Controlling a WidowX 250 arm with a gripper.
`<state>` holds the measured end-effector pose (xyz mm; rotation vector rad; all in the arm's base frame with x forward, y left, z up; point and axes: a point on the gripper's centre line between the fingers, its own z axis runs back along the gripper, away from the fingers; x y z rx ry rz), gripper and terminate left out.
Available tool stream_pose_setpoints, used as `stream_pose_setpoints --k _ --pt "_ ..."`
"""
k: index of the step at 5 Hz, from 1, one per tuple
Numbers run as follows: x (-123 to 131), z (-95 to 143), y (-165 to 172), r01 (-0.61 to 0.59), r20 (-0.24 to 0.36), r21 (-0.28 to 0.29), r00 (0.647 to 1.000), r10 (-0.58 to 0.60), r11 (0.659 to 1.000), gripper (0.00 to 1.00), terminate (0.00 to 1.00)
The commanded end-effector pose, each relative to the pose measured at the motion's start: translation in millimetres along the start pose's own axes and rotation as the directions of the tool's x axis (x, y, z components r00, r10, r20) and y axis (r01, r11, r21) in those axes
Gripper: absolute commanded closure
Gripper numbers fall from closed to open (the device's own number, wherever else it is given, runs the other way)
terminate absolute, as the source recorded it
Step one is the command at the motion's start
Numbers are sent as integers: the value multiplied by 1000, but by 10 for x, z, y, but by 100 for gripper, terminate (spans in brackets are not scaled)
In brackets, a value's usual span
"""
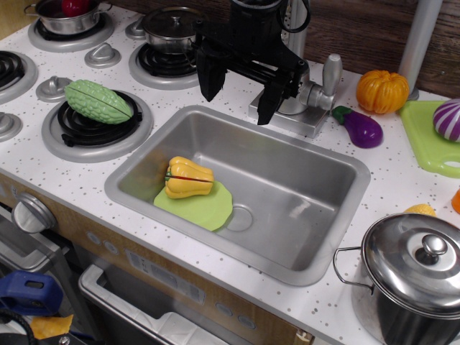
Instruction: Turn faucet front to left
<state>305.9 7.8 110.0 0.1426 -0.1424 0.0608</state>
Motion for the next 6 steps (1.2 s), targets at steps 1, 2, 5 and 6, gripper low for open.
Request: stream_pose_setpoints --k 1,2,5,6 --pt "0 0 0 0 0 0 1000 0 1000 0 0" --pt "156 20 30 -53 134 29 990 49 998 0 0" --pt "612 114 150 -16 283 15 959 11 1000 0 0" --pt "703 49 176 -12 315 7 949 9 1000 0 0"
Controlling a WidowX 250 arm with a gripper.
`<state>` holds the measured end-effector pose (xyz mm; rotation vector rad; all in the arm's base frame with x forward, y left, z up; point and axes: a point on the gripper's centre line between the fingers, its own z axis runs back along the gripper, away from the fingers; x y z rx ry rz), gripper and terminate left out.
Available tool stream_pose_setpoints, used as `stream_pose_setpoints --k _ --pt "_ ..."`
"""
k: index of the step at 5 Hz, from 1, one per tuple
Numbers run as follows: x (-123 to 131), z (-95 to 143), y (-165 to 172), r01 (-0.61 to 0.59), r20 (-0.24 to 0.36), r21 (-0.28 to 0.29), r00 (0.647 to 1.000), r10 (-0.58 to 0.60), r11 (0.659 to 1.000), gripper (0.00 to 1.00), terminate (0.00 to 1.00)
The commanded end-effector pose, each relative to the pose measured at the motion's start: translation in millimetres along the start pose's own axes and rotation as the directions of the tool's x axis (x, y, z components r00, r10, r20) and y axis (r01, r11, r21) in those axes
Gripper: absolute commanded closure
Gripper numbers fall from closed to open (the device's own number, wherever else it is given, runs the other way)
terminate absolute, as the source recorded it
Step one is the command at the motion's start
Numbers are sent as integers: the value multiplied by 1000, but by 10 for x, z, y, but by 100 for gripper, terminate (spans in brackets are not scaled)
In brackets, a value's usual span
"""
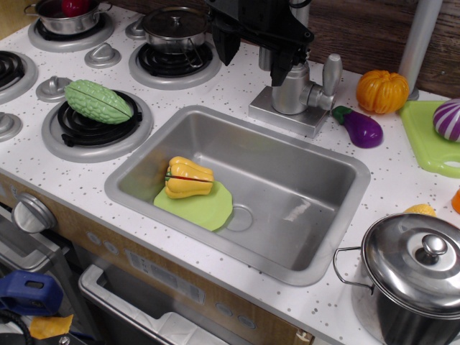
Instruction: Turn faucet front to left
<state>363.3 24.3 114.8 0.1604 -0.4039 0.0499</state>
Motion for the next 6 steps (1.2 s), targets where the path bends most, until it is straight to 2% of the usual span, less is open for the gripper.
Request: stream_pose_setpoints --k 1,2,3,4,6 --pt "199 0 108 4 83 -11 997 -3 1000 0 0" --pt "239 -51 217 25 107 -1 994 -24 1000 100 0" --pt "336 -182 362 63 144 14 987 -64 998 100 0" --pt "363 -301 505 110 154 -1 982 -108 994 100 0" --pt "517 -359 633 151 178 -5 973 -148 988 100 0"
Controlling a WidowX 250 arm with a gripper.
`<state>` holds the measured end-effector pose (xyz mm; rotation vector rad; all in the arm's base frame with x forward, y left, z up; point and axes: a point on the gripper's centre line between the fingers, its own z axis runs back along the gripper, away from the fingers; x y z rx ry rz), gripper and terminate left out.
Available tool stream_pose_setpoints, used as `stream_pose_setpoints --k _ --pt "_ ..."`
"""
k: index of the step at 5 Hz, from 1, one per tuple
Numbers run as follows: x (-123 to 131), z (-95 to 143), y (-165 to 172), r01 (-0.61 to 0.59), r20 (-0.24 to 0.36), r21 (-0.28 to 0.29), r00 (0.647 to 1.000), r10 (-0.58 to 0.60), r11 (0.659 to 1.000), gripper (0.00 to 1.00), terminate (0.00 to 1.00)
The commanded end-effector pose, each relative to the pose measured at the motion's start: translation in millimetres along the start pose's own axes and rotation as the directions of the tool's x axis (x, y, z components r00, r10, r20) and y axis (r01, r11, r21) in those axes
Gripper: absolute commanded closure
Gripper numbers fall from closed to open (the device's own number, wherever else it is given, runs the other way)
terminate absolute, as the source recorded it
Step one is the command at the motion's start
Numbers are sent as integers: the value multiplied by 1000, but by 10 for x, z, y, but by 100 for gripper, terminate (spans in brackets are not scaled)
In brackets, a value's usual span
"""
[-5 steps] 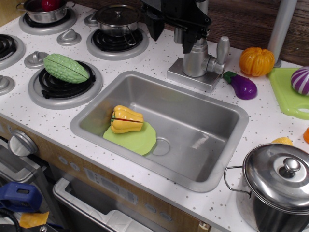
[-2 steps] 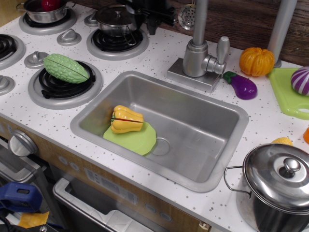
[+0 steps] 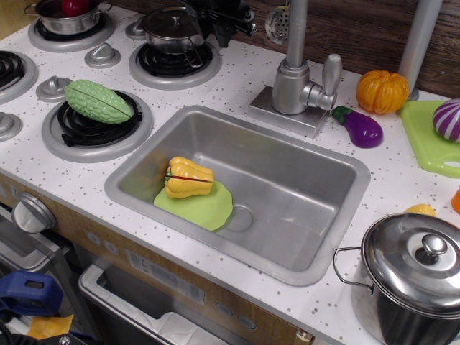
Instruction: Turn faucet front to left
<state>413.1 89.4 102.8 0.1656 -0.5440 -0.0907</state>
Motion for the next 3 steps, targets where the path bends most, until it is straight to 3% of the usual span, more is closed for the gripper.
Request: stream_pose_setpoints --k 1,2,3 --pt "191 32 118 44 34 0 998 -44 999 100 0" --pt "250 16 146 53 30 -13 998 -53 999 100 0" --pt "270 10 118 49 30 -12 998 -49 999 100 100"
